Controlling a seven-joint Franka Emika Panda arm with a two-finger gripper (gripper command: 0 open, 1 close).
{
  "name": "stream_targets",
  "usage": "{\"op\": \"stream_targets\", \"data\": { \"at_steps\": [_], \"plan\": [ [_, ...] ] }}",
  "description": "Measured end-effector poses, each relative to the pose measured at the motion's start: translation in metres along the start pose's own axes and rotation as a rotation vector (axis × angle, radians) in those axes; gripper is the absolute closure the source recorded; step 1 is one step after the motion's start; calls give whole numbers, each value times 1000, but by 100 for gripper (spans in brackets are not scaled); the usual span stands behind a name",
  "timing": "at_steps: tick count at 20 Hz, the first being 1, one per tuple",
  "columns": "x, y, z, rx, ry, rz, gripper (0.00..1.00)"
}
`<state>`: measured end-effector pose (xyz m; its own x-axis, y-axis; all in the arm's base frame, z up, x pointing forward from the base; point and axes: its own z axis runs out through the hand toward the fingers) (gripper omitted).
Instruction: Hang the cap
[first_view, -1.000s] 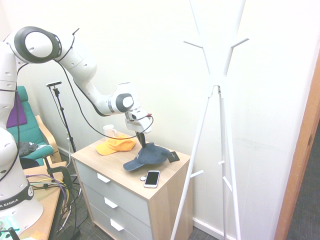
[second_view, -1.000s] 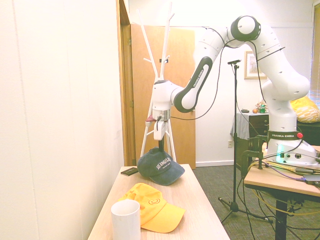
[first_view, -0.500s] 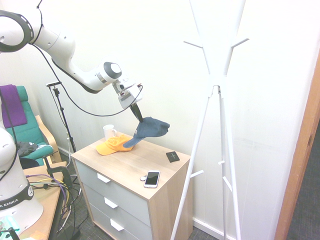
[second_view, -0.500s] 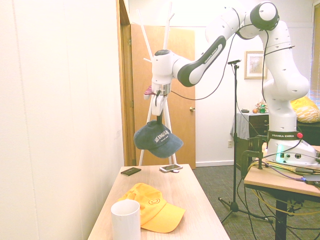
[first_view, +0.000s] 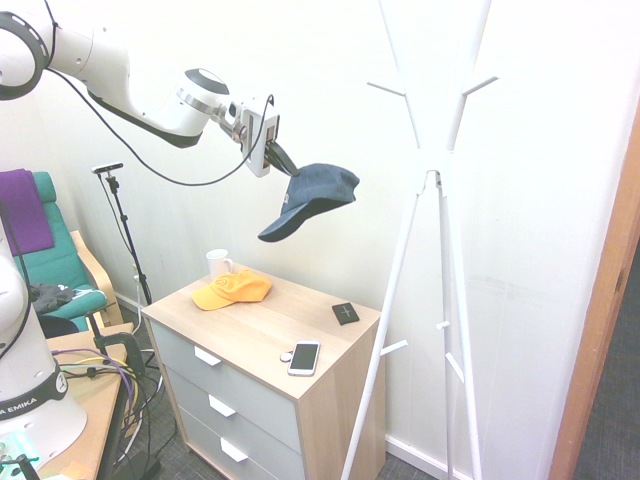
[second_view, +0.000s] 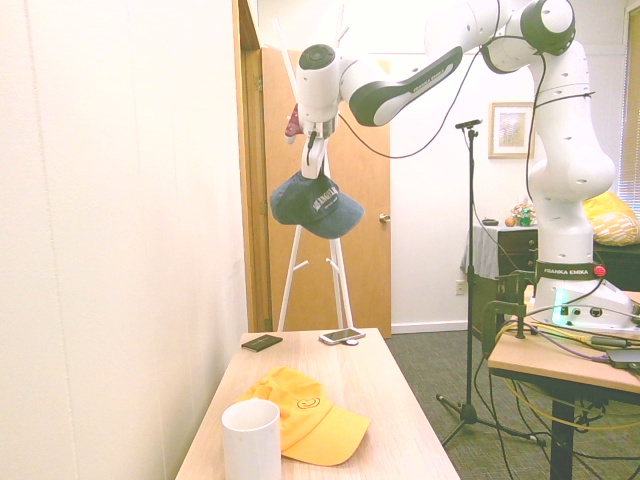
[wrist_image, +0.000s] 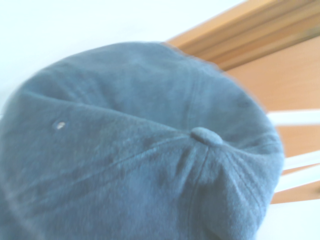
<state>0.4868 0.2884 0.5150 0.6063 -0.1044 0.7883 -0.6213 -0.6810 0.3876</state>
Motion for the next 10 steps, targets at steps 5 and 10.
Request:
{"op": "stream_targets", "data": {
  "at_steps": [5, 10],
  "plan": [
    [62, 29, -31, -94, 139, 27, 100],
    [121, 66, -48, -150, 198, 82, 100]
  ]
}}
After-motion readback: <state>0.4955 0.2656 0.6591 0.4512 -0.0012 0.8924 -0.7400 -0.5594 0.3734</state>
